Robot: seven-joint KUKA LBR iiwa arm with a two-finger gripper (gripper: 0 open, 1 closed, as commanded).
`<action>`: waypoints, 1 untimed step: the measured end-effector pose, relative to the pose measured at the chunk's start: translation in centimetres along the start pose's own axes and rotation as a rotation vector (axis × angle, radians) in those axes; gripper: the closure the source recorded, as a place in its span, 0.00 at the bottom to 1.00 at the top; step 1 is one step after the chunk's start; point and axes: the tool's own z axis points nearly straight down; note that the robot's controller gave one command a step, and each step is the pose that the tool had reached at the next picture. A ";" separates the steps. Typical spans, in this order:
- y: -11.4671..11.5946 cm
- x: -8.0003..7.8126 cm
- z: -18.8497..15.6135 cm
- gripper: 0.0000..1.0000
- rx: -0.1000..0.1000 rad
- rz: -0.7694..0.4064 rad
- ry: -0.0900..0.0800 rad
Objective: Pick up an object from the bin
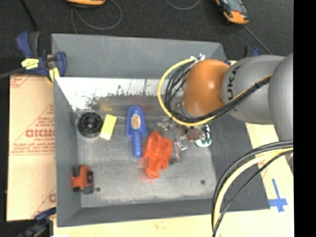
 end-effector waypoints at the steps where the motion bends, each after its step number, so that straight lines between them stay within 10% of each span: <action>1: 0.8 0.8 0.4 0.00 -0.002 0.092 0.001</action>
Offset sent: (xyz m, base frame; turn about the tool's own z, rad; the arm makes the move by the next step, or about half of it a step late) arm -0.0078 0.0345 -0.0056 -0.1951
